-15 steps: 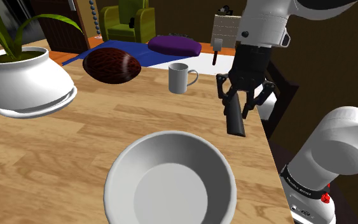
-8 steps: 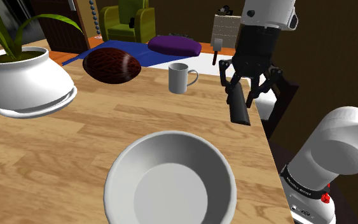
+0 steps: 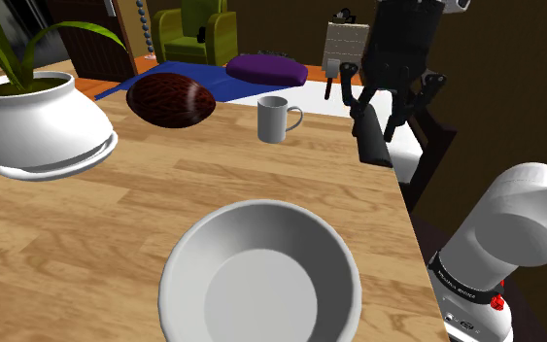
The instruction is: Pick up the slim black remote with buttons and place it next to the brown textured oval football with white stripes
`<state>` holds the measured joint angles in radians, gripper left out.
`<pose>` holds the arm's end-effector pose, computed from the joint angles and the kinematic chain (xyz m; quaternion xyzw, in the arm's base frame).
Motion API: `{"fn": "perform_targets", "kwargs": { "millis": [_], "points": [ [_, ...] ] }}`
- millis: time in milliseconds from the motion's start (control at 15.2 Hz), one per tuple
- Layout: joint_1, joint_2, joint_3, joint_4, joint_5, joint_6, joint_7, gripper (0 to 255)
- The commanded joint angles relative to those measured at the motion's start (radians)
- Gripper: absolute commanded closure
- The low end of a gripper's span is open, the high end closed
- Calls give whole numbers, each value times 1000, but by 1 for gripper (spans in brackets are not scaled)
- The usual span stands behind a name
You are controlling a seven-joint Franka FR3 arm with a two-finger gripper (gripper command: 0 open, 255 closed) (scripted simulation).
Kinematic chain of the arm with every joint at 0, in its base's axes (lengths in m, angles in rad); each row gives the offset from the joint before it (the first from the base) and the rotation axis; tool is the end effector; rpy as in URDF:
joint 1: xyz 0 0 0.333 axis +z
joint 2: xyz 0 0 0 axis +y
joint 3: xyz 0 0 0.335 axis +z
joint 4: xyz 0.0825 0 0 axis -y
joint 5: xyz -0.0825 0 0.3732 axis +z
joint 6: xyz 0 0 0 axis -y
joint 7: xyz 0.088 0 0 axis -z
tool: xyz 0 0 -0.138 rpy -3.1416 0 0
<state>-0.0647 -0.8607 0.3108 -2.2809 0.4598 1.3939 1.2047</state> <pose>0.2243 0.1654 0.5975 -0.8719 0.4763 0.0909 0.0683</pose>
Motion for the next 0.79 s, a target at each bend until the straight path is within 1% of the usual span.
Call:
{"fn": "perform_targets", "kwargs": {
  "millis": [0,528,594,726],
  "points": [
    [-2,12,-6,35,-5,-23,7,255],
    [-8,62,-24,173,-19,-108,35,255],
    [-8,65,-24,181,-20,-112,37,255],
    [-22,139,-4,225,-26,-79,37,255]
  ]
}}
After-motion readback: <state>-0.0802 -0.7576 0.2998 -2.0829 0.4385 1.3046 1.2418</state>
